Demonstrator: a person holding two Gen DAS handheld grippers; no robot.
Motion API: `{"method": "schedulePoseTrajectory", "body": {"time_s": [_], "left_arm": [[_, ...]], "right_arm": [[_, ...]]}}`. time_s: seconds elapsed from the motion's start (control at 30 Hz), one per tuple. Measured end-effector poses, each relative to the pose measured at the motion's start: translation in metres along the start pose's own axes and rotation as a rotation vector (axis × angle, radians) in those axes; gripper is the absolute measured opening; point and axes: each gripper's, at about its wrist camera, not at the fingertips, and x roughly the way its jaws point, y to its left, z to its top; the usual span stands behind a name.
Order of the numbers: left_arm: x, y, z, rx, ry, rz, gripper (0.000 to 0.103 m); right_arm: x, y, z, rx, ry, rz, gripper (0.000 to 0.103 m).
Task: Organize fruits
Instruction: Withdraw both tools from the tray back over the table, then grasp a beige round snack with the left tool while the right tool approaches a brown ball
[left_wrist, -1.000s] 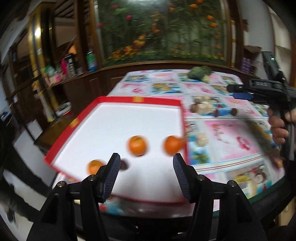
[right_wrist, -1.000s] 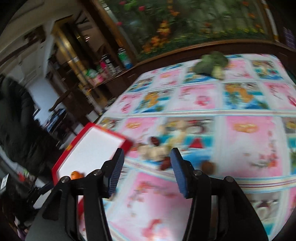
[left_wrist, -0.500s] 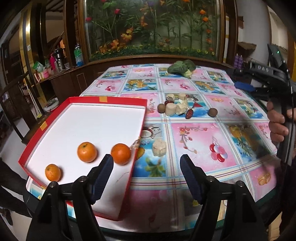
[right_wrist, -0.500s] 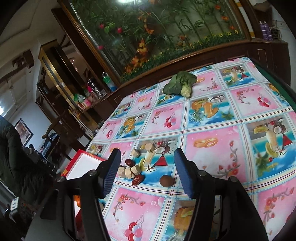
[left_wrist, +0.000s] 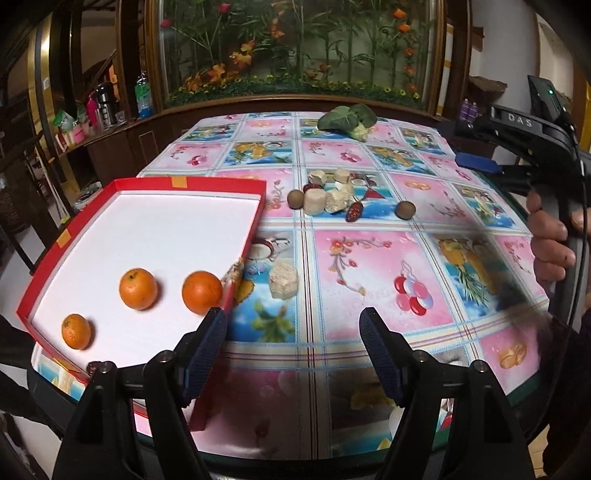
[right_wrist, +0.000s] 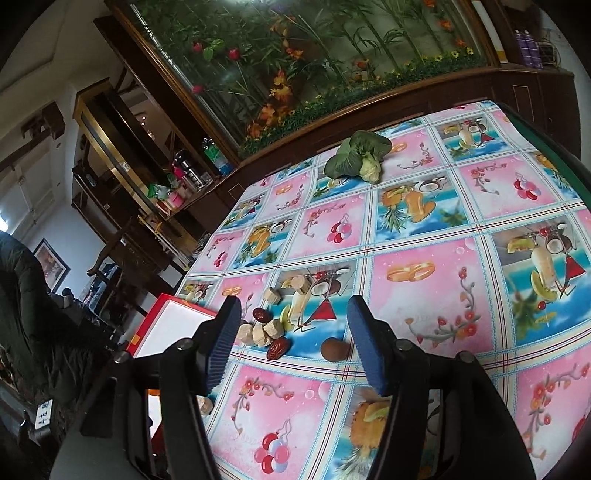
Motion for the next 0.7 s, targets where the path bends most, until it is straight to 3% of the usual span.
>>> {"method": "schedulePoseTrajectory", "body": {"time_s": [0.17,0.37,0.53,0.7], "left_arm": [[-0.004,-0.007,0.004,0.021,-0.021,-0.005,0.074],[0.017,-0.018,-0.002,0.077,0.036,-0.029,0.074],[0.025,-0.008,0.0,0.098,0.036,-0.063,0.074],[0.03,0.004,0.001,0.112,0.017,-0.099,0.074]], "right_arm": [[0.002,0.0,0.0,-0.009,-0.002,-0.021,0.061],[0.015,-0.007,-0.002,-0.004,0.041,-0.063,0.061],[0.033,-0.011,-0.007,-0.014,0.121,-0.103,0.061],[0.036,-0.015,-0.008,-0.007,0.137,-0.126,0.061]]}}
